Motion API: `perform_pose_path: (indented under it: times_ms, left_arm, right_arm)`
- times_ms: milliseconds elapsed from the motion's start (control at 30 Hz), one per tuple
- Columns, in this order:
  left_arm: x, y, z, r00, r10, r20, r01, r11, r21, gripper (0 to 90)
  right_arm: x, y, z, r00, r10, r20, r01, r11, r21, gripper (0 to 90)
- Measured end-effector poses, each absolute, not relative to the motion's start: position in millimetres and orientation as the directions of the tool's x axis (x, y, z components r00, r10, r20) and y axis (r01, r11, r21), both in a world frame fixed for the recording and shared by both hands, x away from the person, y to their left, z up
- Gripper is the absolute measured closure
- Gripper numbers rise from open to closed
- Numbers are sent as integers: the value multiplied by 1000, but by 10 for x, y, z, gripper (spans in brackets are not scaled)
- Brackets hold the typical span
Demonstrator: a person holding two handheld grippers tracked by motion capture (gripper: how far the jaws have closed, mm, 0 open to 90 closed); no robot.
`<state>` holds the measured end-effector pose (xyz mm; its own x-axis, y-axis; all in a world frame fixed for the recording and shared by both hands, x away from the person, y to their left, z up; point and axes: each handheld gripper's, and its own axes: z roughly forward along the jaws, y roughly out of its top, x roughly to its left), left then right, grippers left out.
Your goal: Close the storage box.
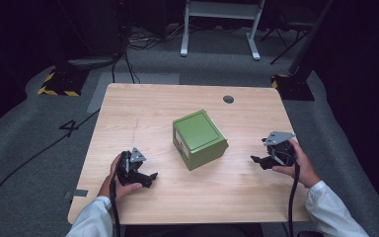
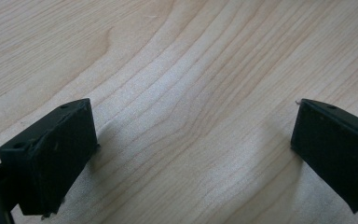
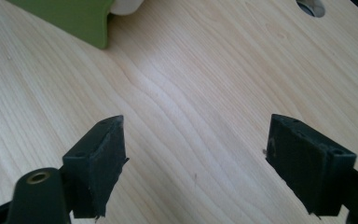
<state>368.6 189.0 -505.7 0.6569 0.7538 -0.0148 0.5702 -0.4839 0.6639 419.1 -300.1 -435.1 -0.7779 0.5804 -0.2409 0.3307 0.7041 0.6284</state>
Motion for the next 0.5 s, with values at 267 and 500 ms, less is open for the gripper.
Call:
perform_pose_path:
  times_ms: [267,500]
  left_arm:
    - [3685,1890,-5057,656,754,-16,571,-483,664,4]
    - [3685,1890,-5057,657,754,-15,571,-483,664,4]
  right_arm:
    - [4085,-3171,-4450,-763,596,-250,349,706,616,200]
    - [3983,-3334,-4537,-741,618,-263,365,700,614,198]
